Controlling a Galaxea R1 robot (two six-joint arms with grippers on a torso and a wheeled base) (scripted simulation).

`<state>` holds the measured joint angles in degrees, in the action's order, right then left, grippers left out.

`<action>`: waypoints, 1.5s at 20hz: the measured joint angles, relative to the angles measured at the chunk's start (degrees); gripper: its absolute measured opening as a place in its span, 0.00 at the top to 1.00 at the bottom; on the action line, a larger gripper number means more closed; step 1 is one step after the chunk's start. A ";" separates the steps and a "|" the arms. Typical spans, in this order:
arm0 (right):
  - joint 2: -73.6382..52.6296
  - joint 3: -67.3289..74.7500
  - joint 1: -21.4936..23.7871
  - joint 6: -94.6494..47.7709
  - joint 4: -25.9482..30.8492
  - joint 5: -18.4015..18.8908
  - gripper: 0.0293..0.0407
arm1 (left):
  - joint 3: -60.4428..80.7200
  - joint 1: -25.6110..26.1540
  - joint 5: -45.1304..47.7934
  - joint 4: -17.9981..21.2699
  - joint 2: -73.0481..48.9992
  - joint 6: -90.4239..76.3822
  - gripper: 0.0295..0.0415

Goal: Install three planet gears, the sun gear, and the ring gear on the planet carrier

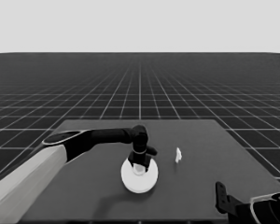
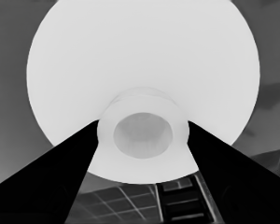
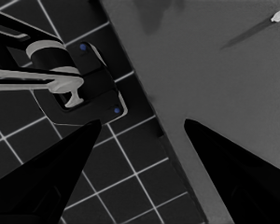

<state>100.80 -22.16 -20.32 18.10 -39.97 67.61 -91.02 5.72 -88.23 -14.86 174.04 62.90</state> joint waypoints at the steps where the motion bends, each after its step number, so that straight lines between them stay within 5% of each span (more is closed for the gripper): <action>1: 0.00 0.00 0.00 0.00 0.00 0.00 0.19 | 0.00 0.00 0.00 0.00 0.00 -0.50 0.56; 18: 0.00 0.00 0.00 0.00 0.00 0.00 0.19 | 0.00 0.00 0.00 0.00 0.00 -9.00 0.56; 19: 0.00 0.00 0.00 0.00 0.00 0.00 0.19 | 0.01 -0.02 0.00 0.00 0.01 -9.30 0.35; 20: 0.00 0.00 0.00 0.00 0.00 0.00 0.19 | 0.01 -0.04 0.01 0.01 0.01 -9.47 0.28; 28: 0.00 0.00 0.00 0.00 0.00 0.00 0.19 | 0.02 -0.06 0.01 0.01 0.01 -9.72 0.25; 30: 0.00 0.00 0.00 0.00 0.00 0.00 0.19 | 2.28 -4.35 -0.59 3.71 -0.49 11.28 0.24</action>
<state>100.80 -22.16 -20.32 18.10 -39.97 67.61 -88.73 1.37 -88.83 -11.15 173.55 74.18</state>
